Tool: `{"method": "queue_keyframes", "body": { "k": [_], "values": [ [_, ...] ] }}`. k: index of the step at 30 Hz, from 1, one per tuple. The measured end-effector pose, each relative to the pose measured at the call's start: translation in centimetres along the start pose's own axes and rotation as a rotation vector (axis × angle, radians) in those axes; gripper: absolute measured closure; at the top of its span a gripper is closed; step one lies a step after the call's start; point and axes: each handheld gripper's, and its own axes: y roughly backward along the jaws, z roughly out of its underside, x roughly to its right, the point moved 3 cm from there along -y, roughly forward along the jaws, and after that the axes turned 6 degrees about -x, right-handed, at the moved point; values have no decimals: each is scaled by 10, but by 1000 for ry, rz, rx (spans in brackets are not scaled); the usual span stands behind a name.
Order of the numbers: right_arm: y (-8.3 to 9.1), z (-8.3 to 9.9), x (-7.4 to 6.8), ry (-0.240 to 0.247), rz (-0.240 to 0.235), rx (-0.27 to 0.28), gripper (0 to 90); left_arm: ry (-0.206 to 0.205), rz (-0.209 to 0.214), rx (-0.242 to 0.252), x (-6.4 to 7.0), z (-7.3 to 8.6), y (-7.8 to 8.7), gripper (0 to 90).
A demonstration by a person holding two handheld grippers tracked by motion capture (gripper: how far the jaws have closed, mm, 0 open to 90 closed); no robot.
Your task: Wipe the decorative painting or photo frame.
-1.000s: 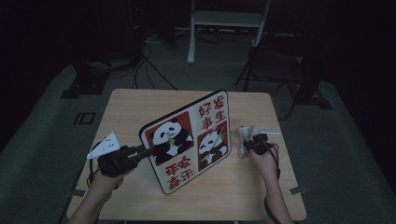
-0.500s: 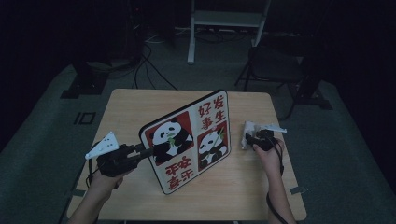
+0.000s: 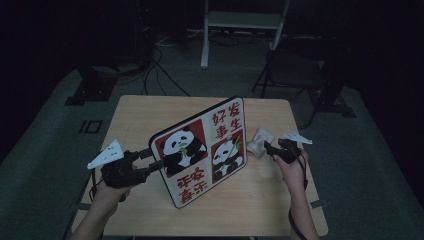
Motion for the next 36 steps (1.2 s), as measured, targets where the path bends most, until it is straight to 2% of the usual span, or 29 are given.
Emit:
{"method": "queue_keyframes", "body": {
  "k": [6,7,10,11,14,15,17,20,21,24,29,30,31,32,33,36],
  "values": [
    [8,5,-5,24,-10,4,323,6,-10,0,-2,1,2,343],
    [9,8,-6,28,-11,1,322,10,-35,-6,-3,2,3,334],
    [11,13,-7,29,-16,-2,318,6,-54,-7,-4,4,5,296],
    [13,17,-7,29,-20,-7,315,6,-77,-24,-6,6,7,283],
    [15,21,-8,27,-25,-11,311,12,-77,-34,-8,9,8,259],
    [17,25,-8,28,-24,-14,311,14,-100,-43,-10,13,9,230],
    [19,28,-8,32,-24,-21,311,21,-116,-56,-12,17,10,196],
    [21,30,-8,35,-21,-27,310,27,-133,-60,-15,21,11,187],
    [23,32,-8,36,-18,-26,310,35,-158,-59,-19,24,13,181],
    [25,34,-9,44,-18,-32,310,42,-176,-60,-22,28,14,179],
    [29,41,-9,64,-14,-50,320,51,-229,-104,-31,44,15,178],
    [29,41,-9,64,-14,-50,320,51,-229,-104,-31,44,15,177],
    [30,44,-9,66,-11,-52,320,57,-255,-116,-34,50,15,177],
    [30,44,-9,66,-11,-52,320,57,-255,-116,-34,50,15,177],
    [31,47,-8,66,-7,-58,318,67,-279,-128,-38,57,15,177],
    [31,50,-7,66,-6,-66,315,80,-299,-130,-41,64,15,177]
  ]
}}
